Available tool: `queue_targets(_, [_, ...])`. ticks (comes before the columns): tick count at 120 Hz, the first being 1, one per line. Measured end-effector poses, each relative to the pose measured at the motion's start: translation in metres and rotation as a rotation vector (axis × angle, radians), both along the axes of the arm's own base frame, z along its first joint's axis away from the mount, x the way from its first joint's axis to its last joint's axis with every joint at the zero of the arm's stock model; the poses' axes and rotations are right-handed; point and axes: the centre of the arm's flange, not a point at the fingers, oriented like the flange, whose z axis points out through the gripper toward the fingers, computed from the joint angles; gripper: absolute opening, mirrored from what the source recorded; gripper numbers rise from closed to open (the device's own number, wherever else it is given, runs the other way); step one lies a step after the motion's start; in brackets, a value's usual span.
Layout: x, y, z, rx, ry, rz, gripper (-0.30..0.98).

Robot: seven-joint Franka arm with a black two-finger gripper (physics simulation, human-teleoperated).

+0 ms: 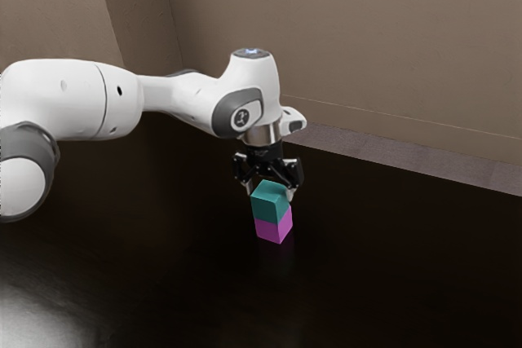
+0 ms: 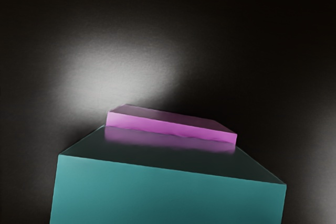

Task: Pick up the blue block with one arm, and put the blue block on the table with one arm

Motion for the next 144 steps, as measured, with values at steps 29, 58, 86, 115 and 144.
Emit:
queue_targets(29, [0.0, -0.003, -0.013, 0.007, 0.021, -0.019, 0.69])
queue_targets(58, [0.0, -0.004, -0.015, 0.009, 0.024, -0.038, 0.69])
queue_targets(86, [0.003, 0.009, -0.016, 0.019, 0.024, -0.037, 0.67])
queue_targets(115, [0.002, 0.009, -0.017, 0.019, 0.024, -0.055, 0.58])
queue_targets(144, [0.002, 0.007, -0.014, 0.019, 0.02, -0.077, 0.36])
